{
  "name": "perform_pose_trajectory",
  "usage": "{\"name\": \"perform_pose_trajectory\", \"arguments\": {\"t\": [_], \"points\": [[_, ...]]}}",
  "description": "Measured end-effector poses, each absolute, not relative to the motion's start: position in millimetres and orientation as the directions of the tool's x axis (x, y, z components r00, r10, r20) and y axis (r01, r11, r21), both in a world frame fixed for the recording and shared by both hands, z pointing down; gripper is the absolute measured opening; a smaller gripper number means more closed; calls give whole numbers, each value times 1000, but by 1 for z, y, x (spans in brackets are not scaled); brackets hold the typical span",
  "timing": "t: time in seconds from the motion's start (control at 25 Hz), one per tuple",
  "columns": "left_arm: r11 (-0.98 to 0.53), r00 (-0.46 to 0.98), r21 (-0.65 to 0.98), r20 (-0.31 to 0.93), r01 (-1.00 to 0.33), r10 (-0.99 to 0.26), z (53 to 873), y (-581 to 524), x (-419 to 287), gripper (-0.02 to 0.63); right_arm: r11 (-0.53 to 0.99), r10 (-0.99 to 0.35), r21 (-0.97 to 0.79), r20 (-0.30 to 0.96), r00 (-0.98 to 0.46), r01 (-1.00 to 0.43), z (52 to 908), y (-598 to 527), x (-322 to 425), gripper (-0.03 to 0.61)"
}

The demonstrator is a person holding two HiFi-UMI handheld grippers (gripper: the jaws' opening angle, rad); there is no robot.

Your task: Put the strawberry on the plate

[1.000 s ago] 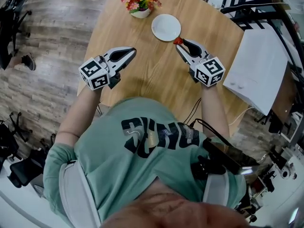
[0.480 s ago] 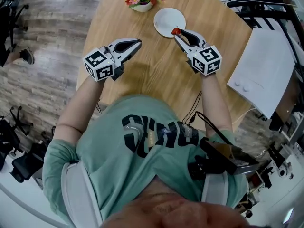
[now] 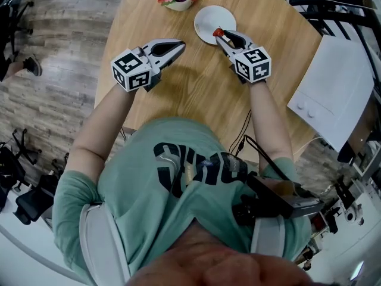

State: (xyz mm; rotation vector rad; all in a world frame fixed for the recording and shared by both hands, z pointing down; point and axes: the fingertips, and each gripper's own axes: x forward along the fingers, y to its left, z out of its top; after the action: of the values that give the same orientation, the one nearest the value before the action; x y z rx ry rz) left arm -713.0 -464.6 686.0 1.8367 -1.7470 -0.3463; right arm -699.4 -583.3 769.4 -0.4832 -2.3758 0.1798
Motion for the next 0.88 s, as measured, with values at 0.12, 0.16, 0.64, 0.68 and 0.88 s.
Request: {"name": "perform_pose_trajectory", "arguments": {"t": [0.12, 0.16, 0.64, 0.68, 0.88], "points": [[19, 118, 568, 203, -823, -972, 690, -468, -714, 5, 922, 386, -248, 643, -661, 297, 785, -581, -701, 124], [19, 119, 570, 205, -822, -972, 692, -468, -714, 5, 923, 384, -246, 651, -655, 296, 790, -581, -702, 123], [29, 115, 591, 205, -806, -972, 700, -459, -712, 5, 937, 349, -227, 653, -672, 267, 801, -585, -718, 222], [30, 113, 591, 204, -806, -972, 700, -458, -712, 5, 936, 351, -232, 649, -675, 264, 798, -584, -718, 256], [31, 105, 600, 191, -800, -976, 692, -451, -712, 5, 934, 358, -236, 632, -687, 269, 782, -580, -712, 267]]}}
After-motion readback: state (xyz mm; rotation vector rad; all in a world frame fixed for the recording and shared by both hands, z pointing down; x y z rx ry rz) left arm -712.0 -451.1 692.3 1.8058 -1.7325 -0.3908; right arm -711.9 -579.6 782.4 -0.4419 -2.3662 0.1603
